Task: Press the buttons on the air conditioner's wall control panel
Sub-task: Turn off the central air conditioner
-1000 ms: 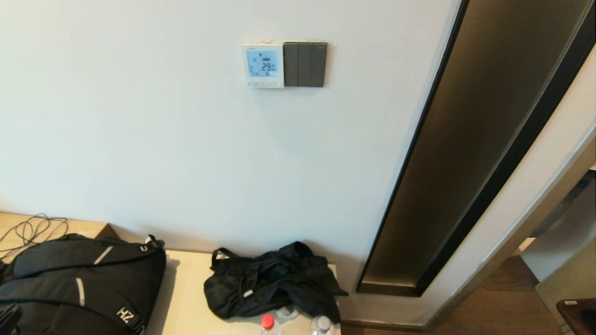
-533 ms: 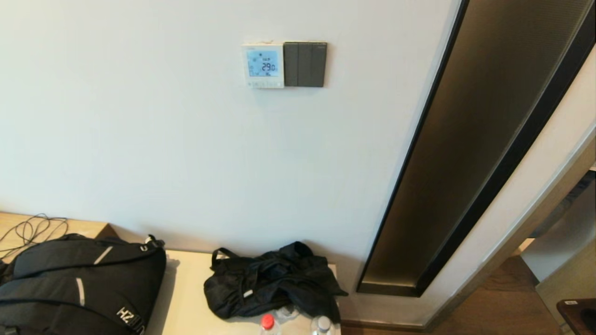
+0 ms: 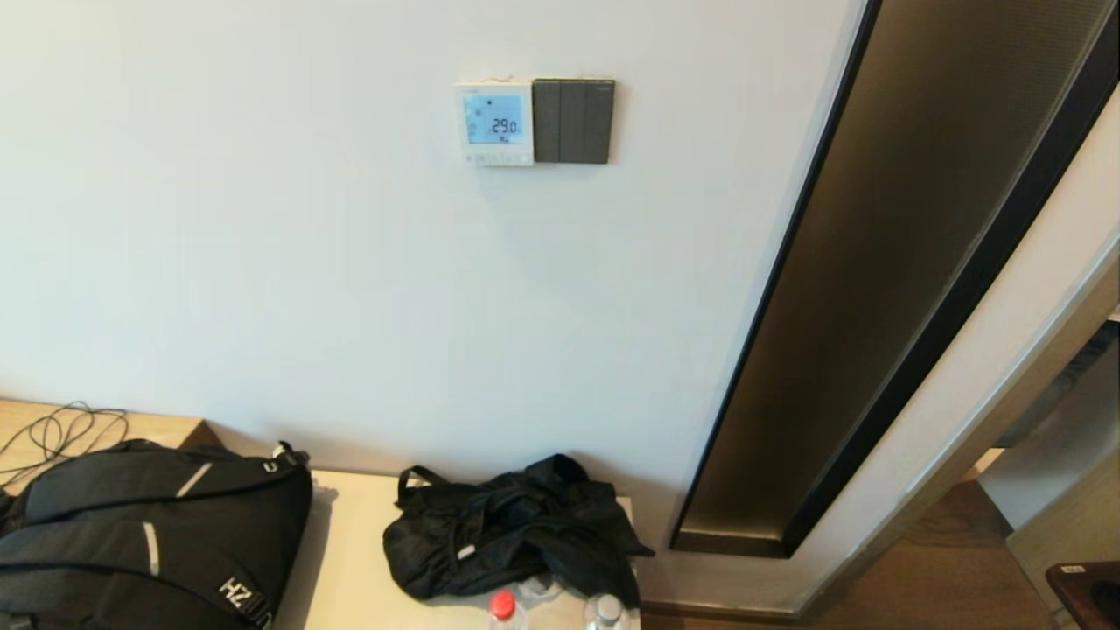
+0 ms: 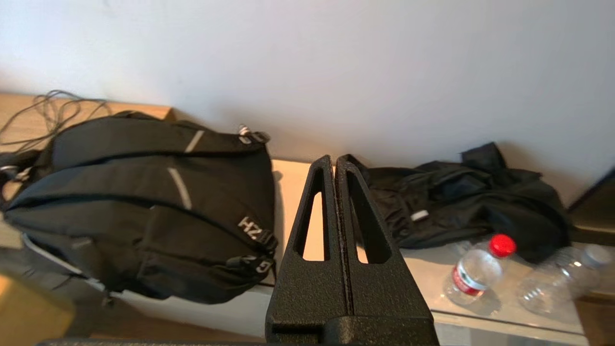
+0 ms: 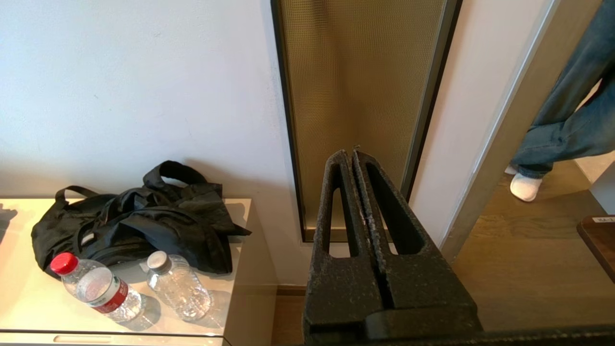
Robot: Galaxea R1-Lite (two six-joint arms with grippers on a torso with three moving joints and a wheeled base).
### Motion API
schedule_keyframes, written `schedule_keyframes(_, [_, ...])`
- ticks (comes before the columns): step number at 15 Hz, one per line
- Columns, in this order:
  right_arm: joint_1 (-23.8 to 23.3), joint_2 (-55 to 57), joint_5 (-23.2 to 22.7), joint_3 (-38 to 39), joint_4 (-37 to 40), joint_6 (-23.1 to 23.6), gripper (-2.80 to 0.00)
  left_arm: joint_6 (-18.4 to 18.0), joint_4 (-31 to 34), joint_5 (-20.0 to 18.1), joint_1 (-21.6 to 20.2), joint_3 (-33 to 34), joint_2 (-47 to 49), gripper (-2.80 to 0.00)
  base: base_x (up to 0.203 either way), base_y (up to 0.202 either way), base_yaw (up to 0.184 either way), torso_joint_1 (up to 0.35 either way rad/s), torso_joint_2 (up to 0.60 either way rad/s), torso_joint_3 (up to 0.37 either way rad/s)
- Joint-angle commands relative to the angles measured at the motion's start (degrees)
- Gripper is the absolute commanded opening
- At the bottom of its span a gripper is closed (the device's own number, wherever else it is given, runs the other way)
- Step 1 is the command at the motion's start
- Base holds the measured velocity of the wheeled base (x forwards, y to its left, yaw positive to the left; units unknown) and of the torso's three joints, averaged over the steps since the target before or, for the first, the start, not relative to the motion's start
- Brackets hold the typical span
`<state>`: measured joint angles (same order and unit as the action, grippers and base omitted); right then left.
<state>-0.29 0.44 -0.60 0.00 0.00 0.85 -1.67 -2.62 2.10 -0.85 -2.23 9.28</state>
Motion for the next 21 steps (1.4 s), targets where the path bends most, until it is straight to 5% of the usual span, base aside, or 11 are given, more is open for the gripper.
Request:
schedule_keyframes(1, [0.03, 0.09, -0.02, 0.00, 0.00, 0.03, -2.80, 0.21, 2.34, -1.20, 0.05, 0.76, -3.74, -2.80, 0.000, 0.000, 0.000, 0.000, 0.00, 0.000])
schedule_keyframes(21, [0.03, 0.09, -0.02, 0.09, 0.00, 0.03, -2.80, 1.31, 2.97, -1.57, 0.15, 2.23, -9.28, -2.80, 0.000, 0.000, 0.000, 0.000, 0.00, 0.000])
